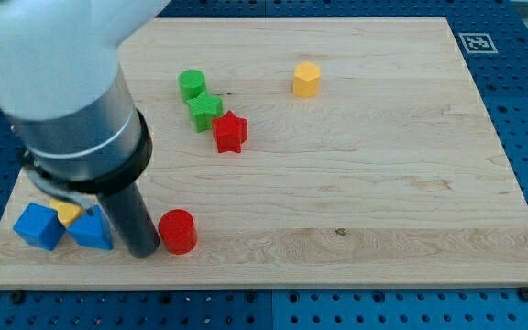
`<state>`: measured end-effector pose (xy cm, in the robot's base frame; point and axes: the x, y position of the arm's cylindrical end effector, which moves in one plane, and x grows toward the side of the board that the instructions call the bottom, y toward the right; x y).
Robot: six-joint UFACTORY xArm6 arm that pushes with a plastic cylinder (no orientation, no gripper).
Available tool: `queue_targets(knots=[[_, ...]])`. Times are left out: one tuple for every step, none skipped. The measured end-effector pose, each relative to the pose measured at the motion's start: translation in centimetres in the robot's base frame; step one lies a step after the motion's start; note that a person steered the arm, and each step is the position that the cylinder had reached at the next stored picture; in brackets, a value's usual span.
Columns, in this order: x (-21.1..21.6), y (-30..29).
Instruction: Slide the red circle below the red star
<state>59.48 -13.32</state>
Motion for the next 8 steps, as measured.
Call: queue_targets(knots=[[2.3,0.1],[2.3,0.6],[1.6,2.2],[0.1,4.1],[-1.1,5.9],[-2.3,7.4],[-2.5,8.1],[-0.1,8.1]])
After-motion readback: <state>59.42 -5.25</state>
